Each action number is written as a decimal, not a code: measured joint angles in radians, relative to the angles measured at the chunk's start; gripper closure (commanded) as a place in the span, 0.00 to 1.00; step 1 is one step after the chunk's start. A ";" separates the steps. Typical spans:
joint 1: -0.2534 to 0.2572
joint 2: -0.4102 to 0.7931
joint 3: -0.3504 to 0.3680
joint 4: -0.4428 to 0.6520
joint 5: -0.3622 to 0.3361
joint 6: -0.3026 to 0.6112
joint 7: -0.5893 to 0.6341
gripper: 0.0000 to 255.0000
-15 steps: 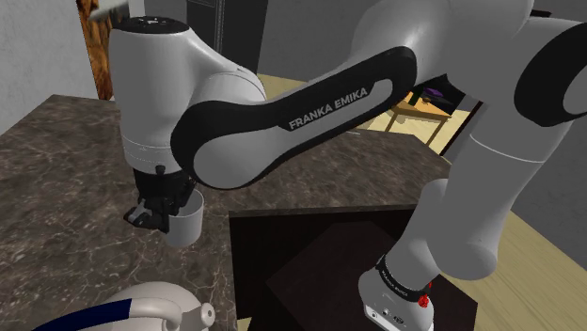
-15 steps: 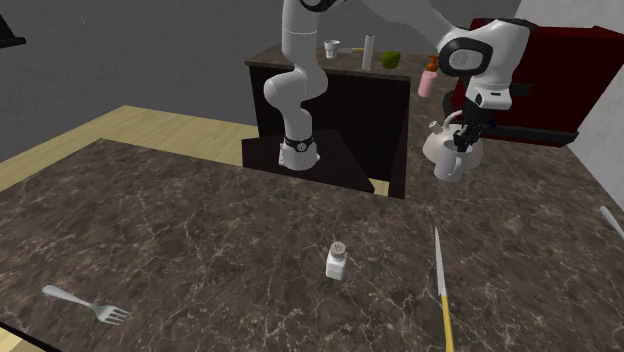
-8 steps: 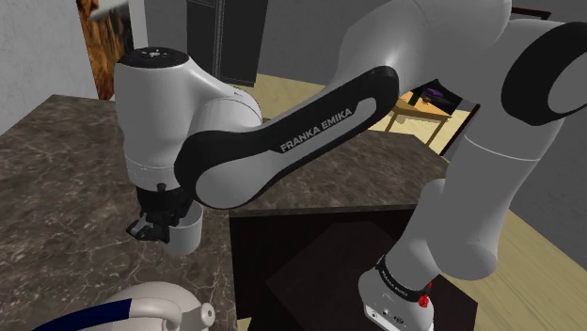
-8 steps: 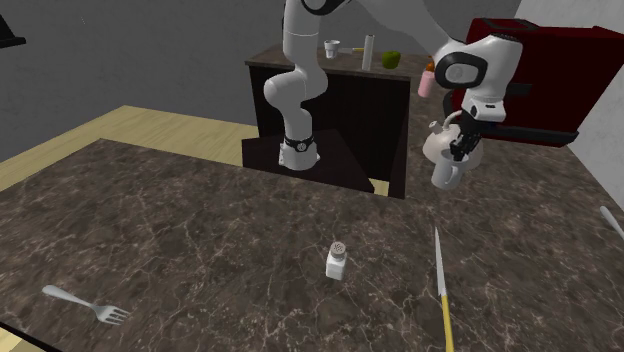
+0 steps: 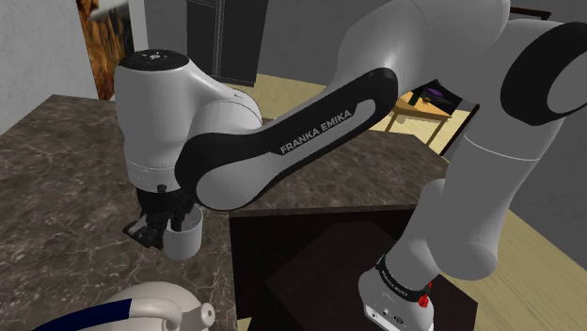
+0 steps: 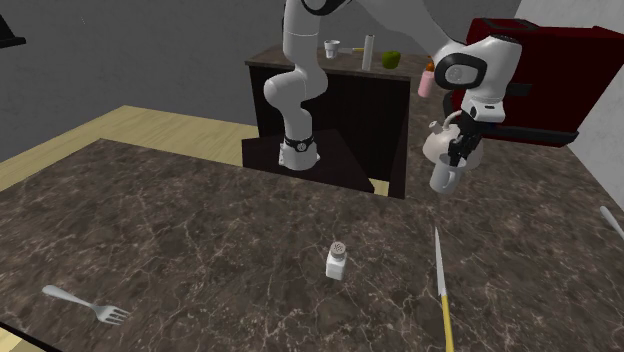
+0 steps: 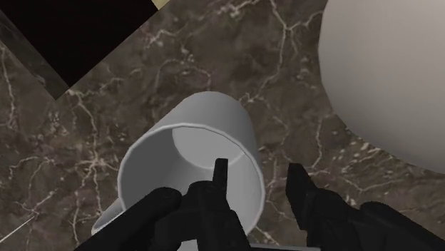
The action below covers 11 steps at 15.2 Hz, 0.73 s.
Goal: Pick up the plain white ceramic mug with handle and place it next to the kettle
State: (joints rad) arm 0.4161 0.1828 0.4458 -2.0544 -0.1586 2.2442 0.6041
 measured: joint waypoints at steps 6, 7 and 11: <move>-0.001 -0.005 0.001 0.007 0.004 -0.012 -0.003 0.00; 0.000 -0.020 0.005 0.015 0.013 -0.032 -0.006 0.00; -0.007 -0.062 0.009 0.053 0.041 -0.106 -0.029 0.00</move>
State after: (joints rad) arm 0.4095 0.1210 0.4550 -2.0016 -0.1173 2.1387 0.5749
